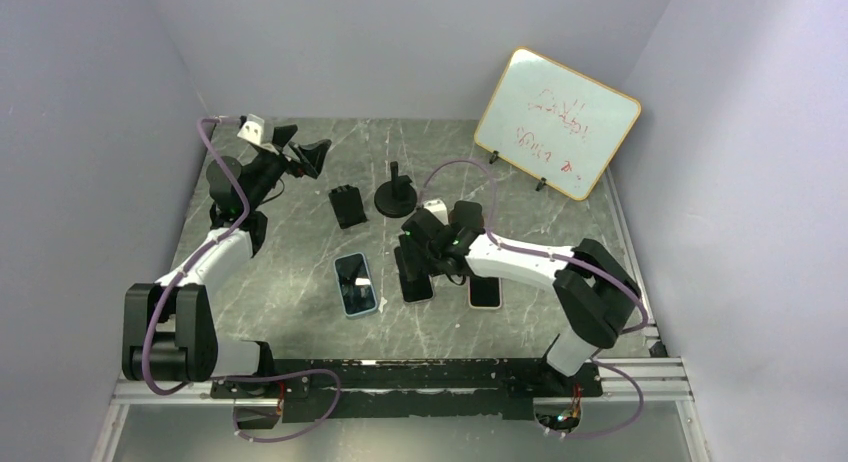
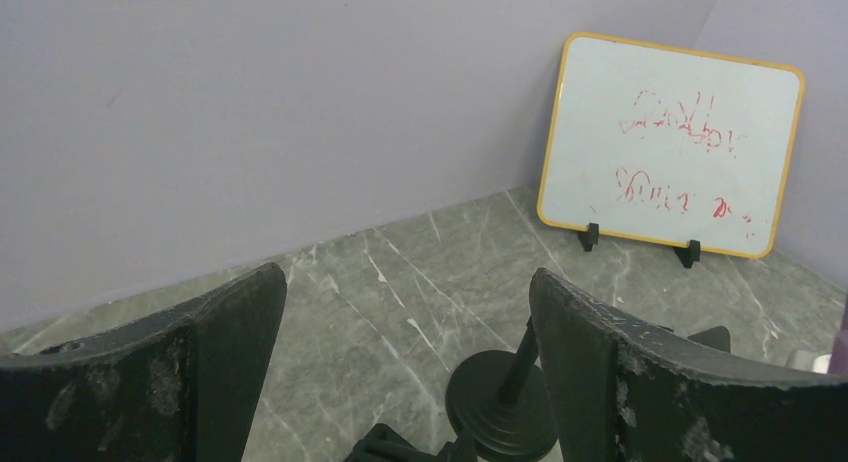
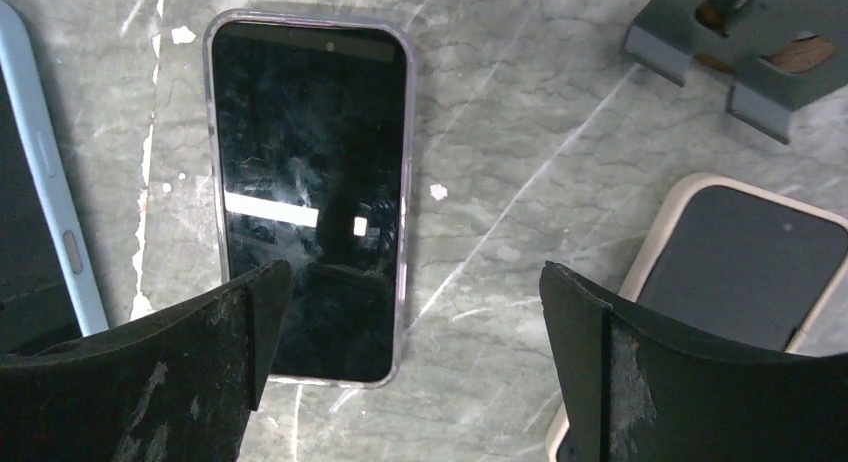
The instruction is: Place the phone on the phone stand
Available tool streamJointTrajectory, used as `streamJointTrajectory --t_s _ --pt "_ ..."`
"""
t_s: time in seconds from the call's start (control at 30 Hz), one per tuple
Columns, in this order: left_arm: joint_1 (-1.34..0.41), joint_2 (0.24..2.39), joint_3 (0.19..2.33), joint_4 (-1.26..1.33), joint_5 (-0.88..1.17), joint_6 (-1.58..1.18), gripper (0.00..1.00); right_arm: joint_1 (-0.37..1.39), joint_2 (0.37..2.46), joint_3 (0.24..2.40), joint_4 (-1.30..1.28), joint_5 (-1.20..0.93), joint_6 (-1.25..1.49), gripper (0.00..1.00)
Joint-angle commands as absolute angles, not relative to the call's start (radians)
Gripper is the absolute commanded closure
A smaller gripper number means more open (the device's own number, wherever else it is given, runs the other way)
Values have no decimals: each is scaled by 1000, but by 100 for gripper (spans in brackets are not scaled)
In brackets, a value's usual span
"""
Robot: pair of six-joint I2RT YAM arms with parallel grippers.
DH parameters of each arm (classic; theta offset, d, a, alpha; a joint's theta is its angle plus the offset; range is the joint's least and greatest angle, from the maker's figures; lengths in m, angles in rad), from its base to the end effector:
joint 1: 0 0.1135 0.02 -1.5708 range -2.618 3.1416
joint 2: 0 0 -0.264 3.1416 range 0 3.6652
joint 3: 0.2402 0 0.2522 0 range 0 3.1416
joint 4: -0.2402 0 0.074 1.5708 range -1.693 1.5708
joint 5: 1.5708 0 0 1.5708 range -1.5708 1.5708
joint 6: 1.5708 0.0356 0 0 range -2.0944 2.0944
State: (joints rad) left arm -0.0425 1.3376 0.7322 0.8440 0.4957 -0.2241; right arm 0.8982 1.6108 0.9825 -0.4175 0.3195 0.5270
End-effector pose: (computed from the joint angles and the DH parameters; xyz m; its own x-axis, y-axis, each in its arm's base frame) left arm 0.2959 -0.0295 0.3052 0.1193 -0.2007 -0.9724 0.5391 0.8355 -0.1063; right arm 0.2069 0.2418 0.1886 -0.7901 -0.2256 -0.5699 -0.2859 0.9581 0.0172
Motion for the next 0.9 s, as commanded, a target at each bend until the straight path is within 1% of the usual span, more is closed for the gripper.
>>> streamJointTrajectory --t_s 0.0,0.37,0.87 --pt "-38 1340 739 840 482 -208 4 909 1656 1009 -401 282 562 0" --pt "-39 1371 720 847 471 -206 4 948 1684 1021 -324 209 560 0" --pt "-39 1380 716 806 466 -172 4 964 1813 1087 -403 272 551 0"
